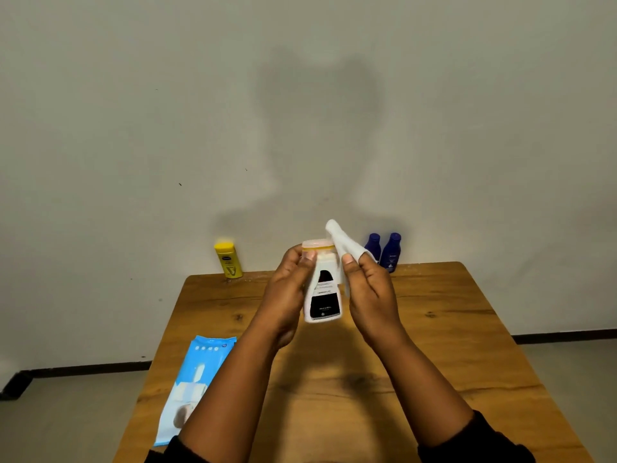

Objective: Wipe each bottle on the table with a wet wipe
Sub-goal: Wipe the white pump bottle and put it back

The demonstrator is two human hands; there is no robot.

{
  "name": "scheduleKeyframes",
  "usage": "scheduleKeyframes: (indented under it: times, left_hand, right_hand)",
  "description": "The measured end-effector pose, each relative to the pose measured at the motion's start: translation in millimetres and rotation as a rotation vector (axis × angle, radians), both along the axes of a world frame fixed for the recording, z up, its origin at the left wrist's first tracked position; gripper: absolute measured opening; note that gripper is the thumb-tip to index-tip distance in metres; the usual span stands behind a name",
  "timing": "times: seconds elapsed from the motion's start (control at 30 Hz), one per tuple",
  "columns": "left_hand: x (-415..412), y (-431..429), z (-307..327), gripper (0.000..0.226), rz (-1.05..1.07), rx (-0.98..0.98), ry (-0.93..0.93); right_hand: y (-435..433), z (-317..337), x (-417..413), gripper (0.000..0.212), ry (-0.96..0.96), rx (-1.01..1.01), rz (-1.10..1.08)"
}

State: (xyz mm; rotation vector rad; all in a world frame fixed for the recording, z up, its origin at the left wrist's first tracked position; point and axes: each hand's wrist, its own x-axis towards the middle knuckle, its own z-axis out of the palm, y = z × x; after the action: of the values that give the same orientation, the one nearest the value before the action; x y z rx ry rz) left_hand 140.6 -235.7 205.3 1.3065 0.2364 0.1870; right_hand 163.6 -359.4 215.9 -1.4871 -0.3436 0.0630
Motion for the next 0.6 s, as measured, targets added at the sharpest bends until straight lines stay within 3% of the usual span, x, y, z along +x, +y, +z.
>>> scheduleKeyframes:
  times: [0.07, 0.13, 0.3, 0.4, 0.47, 0.6]
  left_hand:
    - [4.9, -2.9, -2.0, 0.038, 0.105, -0.308, 0.057]
    - [9.5, -1.1, -3.4, 0.046, 0.160, -0.437, 0.142]
    - [12.7, 12.9, -6.1, 0.035, 0.360, -0.408, 0.235]
    - [9.6, 5.7, -0.7, 0.053, 0.287, -0.445, 0.242]
    - [8.1, -6.1, 5.3, 0.072, 0.183, -0.505, 0.230]
    - [5.2, -2.6, 12.1, 0.039, 0.150, -0.614, 0.233]
  right_hand:
    - [4.8, 1.0, -7.4, 0.020, 0.073, 0.029, 0.027]
    - [9.2, -2.4, -17.4, 0.018, 0.062, -0.006, 0.048]
    - [8.8, -31.6, -49.4, 0.026, -0.130, -0.287, 0.076]
    - [10.5, -30.8, -55.4, 0.027, -0.166, -0.323, 0.072]
    - [16.4, -22.2, -48.8, 0.026, -0.115, -0.264, 0.095]
    - [17.8, -7.6, -39.1, 0.023, 0.061, -0.002, 0.162]
